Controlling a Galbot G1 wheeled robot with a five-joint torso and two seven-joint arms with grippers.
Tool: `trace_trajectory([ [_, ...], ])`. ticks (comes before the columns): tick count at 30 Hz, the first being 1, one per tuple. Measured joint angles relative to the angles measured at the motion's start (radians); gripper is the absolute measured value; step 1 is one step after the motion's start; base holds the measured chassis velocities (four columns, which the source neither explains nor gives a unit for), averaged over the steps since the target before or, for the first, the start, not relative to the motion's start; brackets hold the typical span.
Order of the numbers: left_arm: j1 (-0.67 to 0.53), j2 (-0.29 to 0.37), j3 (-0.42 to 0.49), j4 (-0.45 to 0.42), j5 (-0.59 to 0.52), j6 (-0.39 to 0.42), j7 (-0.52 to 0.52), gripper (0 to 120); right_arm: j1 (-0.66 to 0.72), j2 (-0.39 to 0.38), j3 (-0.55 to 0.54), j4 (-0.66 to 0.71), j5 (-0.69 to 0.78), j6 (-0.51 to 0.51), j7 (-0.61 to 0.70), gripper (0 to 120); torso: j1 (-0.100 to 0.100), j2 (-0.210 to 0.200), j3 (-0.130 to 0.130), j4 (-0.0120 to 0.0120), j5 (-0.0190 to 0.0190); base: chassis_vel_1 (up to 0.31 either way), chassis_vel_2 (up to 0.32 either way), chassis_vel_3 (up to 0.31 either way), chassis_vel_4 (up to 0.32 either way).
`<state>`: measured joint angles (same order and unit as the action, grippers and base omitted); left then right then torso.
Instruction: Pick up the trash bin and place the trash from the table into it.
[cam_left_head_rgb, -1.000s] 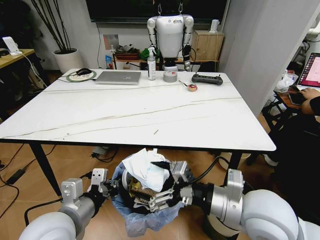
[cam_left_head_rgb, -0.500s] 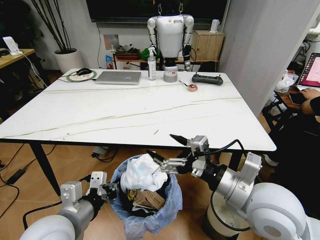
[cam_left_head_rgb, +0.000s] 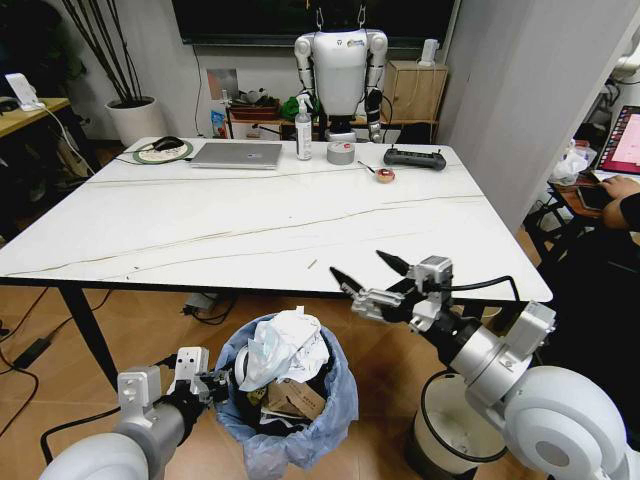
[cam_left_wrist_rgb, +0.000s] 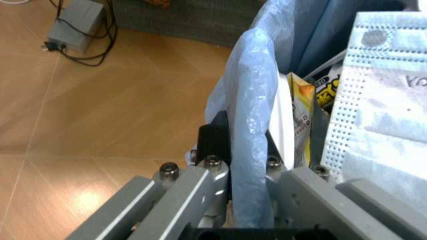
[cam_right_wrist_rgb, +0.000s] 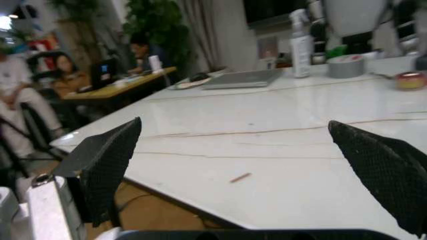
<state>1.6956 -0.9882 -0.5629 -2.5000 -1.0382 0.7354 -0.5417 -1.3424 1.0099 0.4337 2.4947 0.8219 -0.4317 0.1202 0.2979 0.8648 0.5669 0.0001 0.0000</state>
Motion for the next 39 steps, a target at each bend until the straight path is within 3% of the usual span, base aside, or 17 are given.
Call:
trace_trajectory([
  [5, 0.004, -0.003, 0.002, 0.0, -0.002, 0.0, -0.002, 0, -0.098, 0.157, 0.061, 0.004, -0.189, -0.012, 0.054, 100, 0.0, 0.0, 0.0, -0.0001, 0.0, 0.0, 0.0, 0.0, 0.0],
  [10, 0.013, -0.012, 0.001, 0.0, 0.0, 0.0, -0.001, 0, -0.189, 0.261, 0.103, 0.004, -0.35, 0.025, 0.03, 100, 0.0, 0.0, 0.0, -0.0002, 0.0, 0.0, 0.0, 0.0, 0.0],
  [17, 0.023, -0.026, 0.002, 0.0, 0.015, 0.0, 0.018, 0, -0.331, 0.339, 0.118, 0.004, -0.503, 0.118, 0.026, 100, 0.0, 0.0, 0.0, -0.0003, 0.0, 0.0, 0.0, 0.0, 0.0],
  [26, 0.0, -0.018, -0.01, 0.0, 0.025, 0.0, 0.021, 0, -0.397, 0.374, 0.097, -0.038, -0.592, 0.273, -0.007, 100, 0.0, 0.0, 0.0, -0.0001, -0.0002, 0.0, 0.0, 0.0, 0.0],
  [39, -0.006, -0.009, -0.028, 0.0, 0.02, 0.0, 0.016, 0, -0.371, 0.389, 0.076, -0.152, -0.613, 0.282, -0.01, 100, -0.012, -0.026, -0.015, 0.0, 0.0, 0.0, 0.0, 0.0, 0.0],
])
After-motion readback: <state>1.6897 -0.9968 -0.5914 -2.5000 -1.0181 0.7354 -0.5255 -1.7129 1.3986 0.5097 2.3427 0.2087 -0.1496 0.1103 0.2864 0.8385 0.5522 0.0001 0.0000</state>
